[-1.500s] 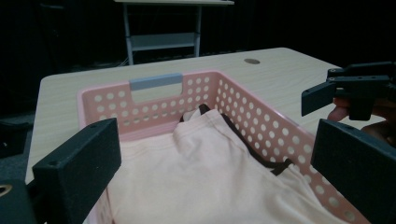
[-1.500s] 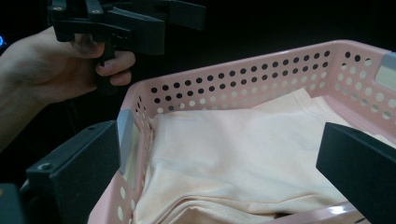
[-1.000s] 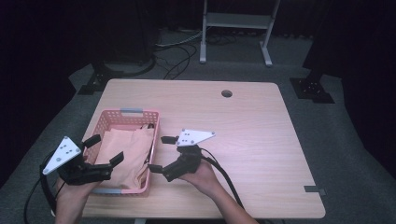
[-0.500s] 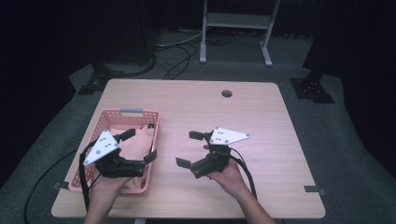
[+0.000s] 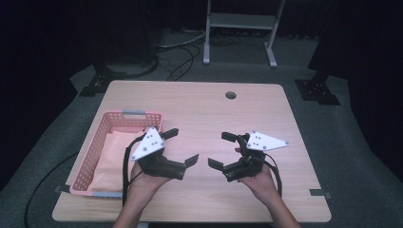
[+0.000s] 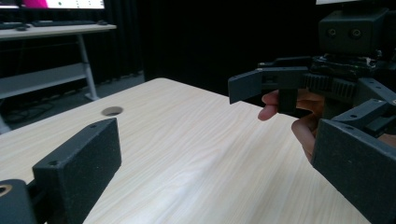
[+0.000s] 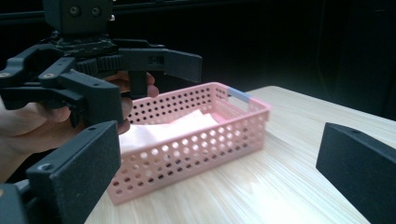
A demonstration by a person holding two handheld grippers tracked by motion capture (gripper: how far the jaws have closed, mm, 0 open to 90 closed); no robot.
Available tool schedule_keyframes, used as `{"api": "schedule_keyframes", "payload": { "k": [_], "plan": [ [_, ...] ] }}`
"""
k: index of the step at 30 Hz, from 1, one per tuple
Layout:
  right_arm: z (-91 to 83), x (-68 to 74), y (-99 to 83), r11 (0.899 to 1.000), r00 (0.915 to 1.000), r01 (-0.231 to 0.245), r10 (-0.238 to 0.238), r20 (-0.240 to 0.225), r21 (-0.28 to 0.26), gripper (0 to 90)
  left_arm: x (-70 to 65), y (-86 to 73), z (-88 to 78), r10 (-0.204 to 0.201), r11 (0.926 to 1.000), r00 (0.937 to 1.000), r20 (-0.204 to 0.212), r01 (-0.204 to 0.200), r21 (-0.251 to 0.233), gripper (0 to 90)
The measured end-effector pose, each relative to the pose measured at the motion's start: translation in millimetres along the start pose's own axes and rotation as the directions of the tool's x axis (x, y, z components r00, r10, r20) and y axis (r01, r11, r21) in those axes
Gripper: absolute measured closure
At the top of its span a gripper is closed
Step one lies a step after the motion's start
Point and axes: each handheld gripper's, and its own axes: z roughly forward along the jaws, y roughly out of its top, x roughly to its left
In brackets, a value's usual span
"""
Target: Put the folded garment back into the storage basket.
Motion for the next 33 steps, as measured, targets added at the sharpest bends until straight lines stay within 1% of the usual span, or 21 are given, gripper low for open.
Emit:
{"api": "schedule_keyframes", "payload": {
  "k": [1,5,8,13,15,16,17,19,20,23,24,25,26,27,29,31,32,33],
  "plan": [
    [-4.7,-1.2,-0.9,1.000,1.0000,0.001,-0.001,0.008,-0.001,0.0,-2.9,-0.7,6.1,-0.003,1.0000,0.9999,0.010,0.003,-0.005,1.6],
    [-26.0,-6.1,-5.8,1.000,0.9994,-0.006,0.006,0.034,-0.010,0.0,-11.5,-4.5,24.6,-0.007,0.9998,0.9990,0.045,0.006,0.016,1.6],
    [-42.2,-9.5,-10.6,1.000,0.9977,-0.011,0.012,0.066,-0.013,0.0,-17.0,-7.7,35.7,-0.006,0.9995,0.9976,0.068,0.003,0.033,1.6],
    [-65.6,-17.4,-20.5,0.999,0.9926,-0.025,0.027,0.119,-0.023,0.0,-23.1,-12.4,50.7,0.002,0.9974,0.9956,0.093,-0.008,0.072,1.6],
    [-72.0,-19.4,-24.5,0.999,0.9904,-0.032,0.034,0.134,-0.014,0.0,-25.2,-14.6,54.9,0.007,0.9962,0.9951,0.099,-0.015,0.086,1.6],
    [-72.0,-19.4,-24.5,0.999,0.9904,-0.032,0.034,0.134,-0.014,0.0,-25.2,-14.6,54.9,0.007,0.9962,0.9951,0.099,-0.015,0.086,1.6],
    [-75.3,-20.5,-27.1,0.999,0.9892,-0.035,0.037,0.142,-0.013,0.0,-27.0,-17.0,58.2,0.008,0.9943,0.9946,0.104,-0.019,0.105,1.6],
    [-82.5,-23.6,-34.2,0.999,0.9854,-0.040,0.039,0.166,0.003,0.0,-28.7,-20.9,62.1,0.010,0.9922,0.9936,0.112,-0.024,0.123,1.6],
    [-84.9,-24.8,-37.2,0.999,0.9839,-0.048,0.046,0.173,0.008,0.0,-29.4,-22.9,64.2,0.009,0.9907,0.9936,0.113,-0.025,0.134,1.6],
    [-91.0,-28.2,-45.9,0.998,0.9797,-0.051,0.043,0.196,0.039,0.0,-31.0,-29.9,69.5,0.014,0.9849,0.9935,0.113,-0.033,0.170,1.6],
    [-91.0,-28.2,-45.9,0.998,0.9797,-0.051,0.043,0.196,0.039,0.0,-31.0,-29.9,69.5,0.014,0.9849,0.9935,0.113,-0.033,0.170,1.6],
    [-93.1,-29.0,-49.0,0.997,0.9777,-0.053,0.042,0.206,0.048,0.0,-31.3,-35.3,73.1,0.016,0.9793,0.9938,0.110,-0.038,0.199,1.6],
    [-96.9,-30.6,-55.4,0.996,0.9740,-0.060,0.044,0.222,0.063,0.0,-31.2,-38.1,74.7,0.016,0.9758,0.9939,0.109,-0.039,0.215,1.6],
    [-98.4,-31.2,-58.5,0.995,0.9723,-0.066,0.048,0.229,0.073,0.0,-31.3,-40.9,76.4,0.012,0.9728,0.9938,0.111,-0.038,0.229,1.6],
    [-101.0,-32.8,-65.1,0.992,0.9680,-0.068,0.041,0.248,0.102,0.0,-32.1,-47.1,80.3,0.010,0.9646,0.9938,0.111,-0.039,0.261,1.6],
    [-102.9,-33.6,-70.5,0.988,0.9635,-0.067,0.028,0.266,0.139,0.0,-32.6,-52.7,83.7,0.013,0.9538,0.9940,0.108,-0.045,0.297,1.6],
    [-104.0,-34.2,-73.5,0.985,0.9614,-0.077,0.032,0.273,0.154,0.0,-32.7,-56.0,85.6,0.009,0.9469,0.9940,0.109,-0.043,0.319,1.6],
    [-104.0,-34.2,-73.5,0.985,0.9614,-0.077,0.032,0.273,0.154,0.0,-32.7,-56.0,85.6,0.009,0.9469,0.9940,0.109,-0.043,0.319,1.6]
  ]
}}
